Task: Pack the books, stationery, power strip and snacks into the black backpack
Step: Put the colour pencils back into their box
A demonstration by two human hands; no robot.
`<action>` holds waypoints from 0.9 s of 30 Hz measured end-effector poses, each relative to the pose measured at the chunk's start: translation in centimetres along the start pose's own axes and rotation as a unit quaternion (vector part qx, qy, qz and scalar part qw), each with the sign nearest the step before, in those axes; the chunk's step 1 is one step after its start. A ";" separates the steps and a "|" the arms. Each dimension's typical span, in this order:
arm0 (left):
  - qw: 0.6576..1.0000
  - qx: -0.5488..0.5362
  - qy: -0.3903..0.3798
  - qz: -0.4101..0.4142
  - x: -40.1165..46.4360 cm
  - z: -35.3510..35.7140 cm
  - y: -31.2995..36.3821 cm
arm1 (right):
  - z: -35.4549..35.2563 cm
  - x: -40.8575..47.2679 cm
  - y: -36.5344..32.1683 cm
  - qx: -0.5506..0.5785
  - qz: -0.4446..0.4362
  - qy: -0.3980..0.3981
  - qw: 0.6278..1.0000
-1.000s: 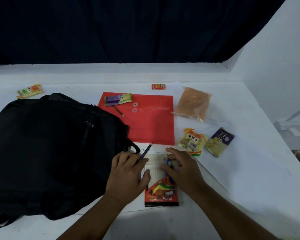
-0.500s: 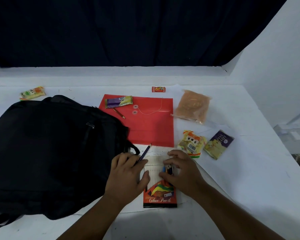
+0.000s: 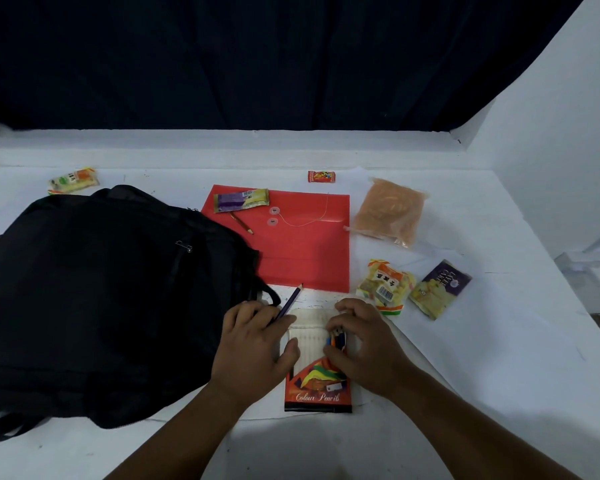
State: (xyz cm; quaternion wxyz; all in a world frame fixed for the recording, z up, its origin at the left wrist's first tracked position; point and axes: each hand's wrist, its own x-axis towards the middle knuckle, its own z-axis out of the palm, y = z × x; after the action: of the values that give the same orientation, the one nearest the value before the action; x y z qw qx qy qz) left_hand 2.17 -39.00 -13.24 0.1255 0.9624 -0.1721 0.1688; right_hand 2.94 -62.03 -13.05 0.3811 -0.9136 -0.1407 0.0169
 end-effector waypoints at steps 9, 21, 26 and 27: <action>0.976 -0.196 0.038 -0.090 1.3 -0.7 1.0 | -0.2 0.4 0.5 0.048 -0.005 0.021 0.999; 0.982 -0.183 -0.014 -0.035 -0.5 0.4 2.9 | -0.1 0.8 0.0 0.092 0.030 0.061 0.993; 0.979 -0.205 0.012 -0.023 -1.0 0.7 2.5 | 0.1 1.1 -0.3 0.101 0.067 0.083 0.989; 0.980 -0.196 0.013 -0.017 -1.1 0.7 2.4 | -0.1 1.1 -0.6 0.126 0.091 0.089 0.984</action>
State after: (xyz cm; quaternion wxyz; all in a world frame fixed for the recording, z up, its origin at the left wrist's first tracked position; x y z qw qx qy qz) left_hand 0.51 -41.05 -13.84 0.3169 0.9195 -0.1842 0.1422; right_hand 3.85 -61.38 -12.52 0.5011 -0.8651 -0.0196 -0.0120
